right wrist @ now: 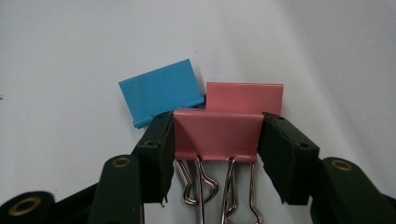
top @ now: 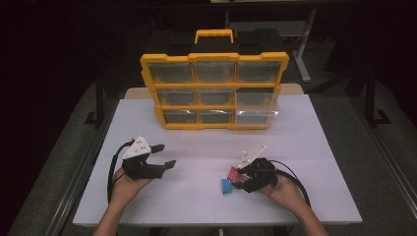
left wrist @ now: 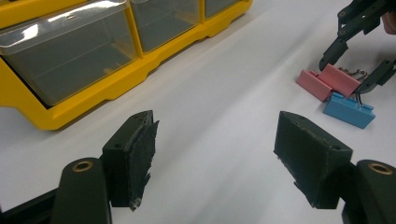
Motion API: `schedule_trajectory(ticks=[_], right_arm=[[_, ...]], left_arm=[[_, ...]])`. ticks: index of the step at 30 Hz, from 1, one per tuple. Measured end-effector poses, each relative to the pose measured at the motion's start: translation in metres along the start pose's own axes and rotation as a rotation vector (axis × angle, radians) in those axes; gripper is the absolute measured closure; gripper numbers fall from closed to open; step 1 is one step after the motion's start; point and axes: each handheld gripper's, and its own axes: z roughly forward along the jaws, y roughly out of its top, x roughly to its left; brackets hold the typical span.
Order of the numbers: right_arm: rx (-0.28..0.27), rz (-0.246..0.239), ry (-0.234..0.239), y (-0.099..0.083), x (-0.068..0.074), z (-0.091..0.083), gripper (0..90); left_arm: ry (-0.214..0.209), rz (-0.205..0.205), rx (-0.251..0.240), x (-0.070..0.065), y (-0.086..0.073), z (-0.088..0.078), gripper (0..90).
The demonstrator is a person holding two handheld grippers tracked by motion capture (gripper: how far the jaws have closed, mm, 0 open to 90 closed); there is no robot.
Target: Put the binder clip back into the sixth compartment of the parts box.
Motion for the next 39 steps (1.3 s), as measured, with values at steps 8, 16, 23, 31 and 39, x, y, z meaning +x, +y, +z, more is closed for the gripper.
schedule_trajectory(ticks=[8, 16, 23, 31, 39], right_arm=[[-0.010, 0.008, 0.008, -0.001, -0.002, -0.003, 48.4], [-0.029, 0.005, 0.026, -0.001, -0.004, -0.007, 48.5], [-0.068, 0.029, 0.048, -0.003, -0.008, -0.015, 48.5], [-0.118, 0.035, 0.077, -0.004, -0.014, -0.027, 48.5], [-0.141, 0.020, 0.092, 0.005, -0.021, -0.042, 48.5]], left_arm=[[0.000, -0.005, -0.006, 0.000, -0.001, 0.000, 28.9], [0.003, -0.009, -0.010, 0.000, -0.002, -0.004, 28.8], [0.004, -0.012, -0.013, 0.001, -0.002, -0.004, 28.6], [0.003, -0.025, -0.019, 0.001, -0.003, -0.005, 28.4], [0.009, -0.030, -0.029, 0.004, -0.004, -0.008, 28.3]])
